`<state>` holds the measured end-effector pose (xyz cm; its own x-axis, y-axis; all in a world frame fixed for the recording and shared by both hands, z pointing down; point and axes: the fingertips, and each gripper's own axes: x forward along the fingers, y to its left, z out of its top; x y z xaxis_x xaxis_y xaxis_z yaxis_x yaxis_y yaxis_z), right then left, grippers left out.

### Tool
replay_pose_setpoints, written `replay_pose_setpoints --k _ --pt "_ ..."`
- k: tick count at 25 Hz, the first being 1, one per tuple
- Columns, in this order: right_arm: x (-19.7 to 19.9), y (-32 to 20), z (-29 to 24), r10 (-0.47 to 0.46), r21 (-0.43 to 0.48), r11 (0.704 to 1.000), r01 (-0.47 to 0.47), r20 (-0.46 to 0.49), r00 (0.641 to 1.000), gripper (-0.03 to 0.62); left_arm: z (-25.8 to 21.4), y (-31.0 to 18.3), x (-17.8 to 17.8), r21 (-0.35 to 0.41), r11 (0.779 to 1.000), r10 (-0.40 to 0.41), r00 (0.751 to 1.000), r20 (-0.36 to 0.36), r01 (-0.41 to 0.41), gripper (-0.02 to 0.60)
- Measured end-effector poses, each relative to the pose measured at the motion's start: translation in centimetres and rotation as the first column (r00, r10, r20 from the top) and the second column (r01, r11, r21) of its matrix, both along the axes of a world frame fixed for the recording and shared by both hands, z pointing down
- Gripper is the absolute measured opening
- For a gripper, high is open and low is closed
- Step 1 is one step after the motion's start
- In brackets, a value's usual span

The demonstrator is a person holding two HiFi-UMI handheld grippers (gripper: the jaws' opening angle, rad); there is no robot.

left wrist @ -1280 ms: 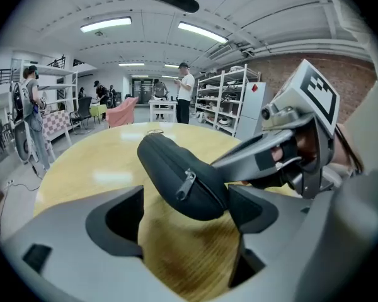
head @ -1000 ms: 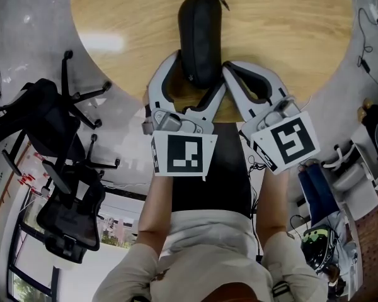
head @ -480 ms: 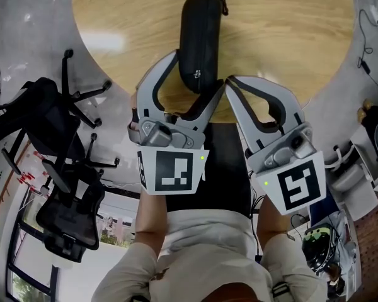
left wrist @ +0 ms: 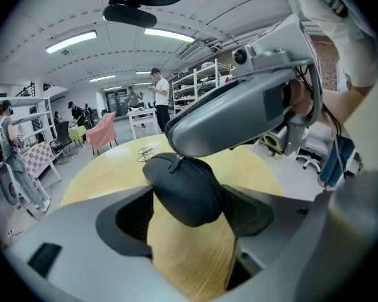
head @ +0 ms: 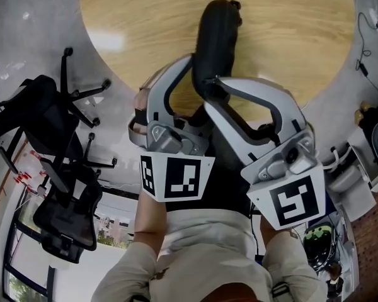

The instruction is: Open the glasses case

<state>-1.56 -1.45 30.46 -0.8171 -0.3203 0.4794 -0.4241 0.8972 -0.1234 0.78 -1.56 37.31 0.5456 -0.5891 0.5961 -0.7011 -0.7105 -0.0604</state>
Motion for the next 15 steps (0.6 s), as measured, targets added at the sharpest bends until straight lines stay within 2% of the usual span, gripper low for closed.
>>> replay_pose_setpoints --k 4,7,9,12,14,15 --pt "-0.7 0.6 0.9 -0.089 -0.01 0.996 0.089 -0.089 0.992 0.129 0.1 0.4 -0.1 0.001 0.999 0.032 0.999 0.021 -0.032 0.357" --pt "-1.1 1.1 1.9 -0.167 -0.032 0.986 0.163 -0.187 0.968 0.152 0.3 0.7 -0.2 0.0 0.998 0.06 0.997 0.056 -0.06 0.356" --pt "-1.5 1.2 2.2 -0.208 -0.028 0.978 0.208 -0.243 0.948 0.133 0.5 0.8 -0.5 0.0 0.997 0.075 0.994 0.084 -0.076 0.354" --pt "-1.8 1.2 2.0 -0.251 -0.02 0.966 0.256 -0.291 0.923 0.119 0.4 0.9 -0.7 -0.001 0.996 0.086 0.993 0.083 -0.086 0.353" --pt "-1.7 1.0 1.8 -0.248 -0.006 0.966 0.259 -0.31 0.918 0.098 0.2 1.0 -0.6 -0.002 0.996 0.093 0.993 0.078 -0.093 0.353" --pt "-1.5 0.8 1.6 -0.24 0.001 0.967 0.253 -0.318 0.917 0.064 0.2 1.0 -0.5 -0.001 0.995 0.098 0.992 0.078 -0.098 0.353"
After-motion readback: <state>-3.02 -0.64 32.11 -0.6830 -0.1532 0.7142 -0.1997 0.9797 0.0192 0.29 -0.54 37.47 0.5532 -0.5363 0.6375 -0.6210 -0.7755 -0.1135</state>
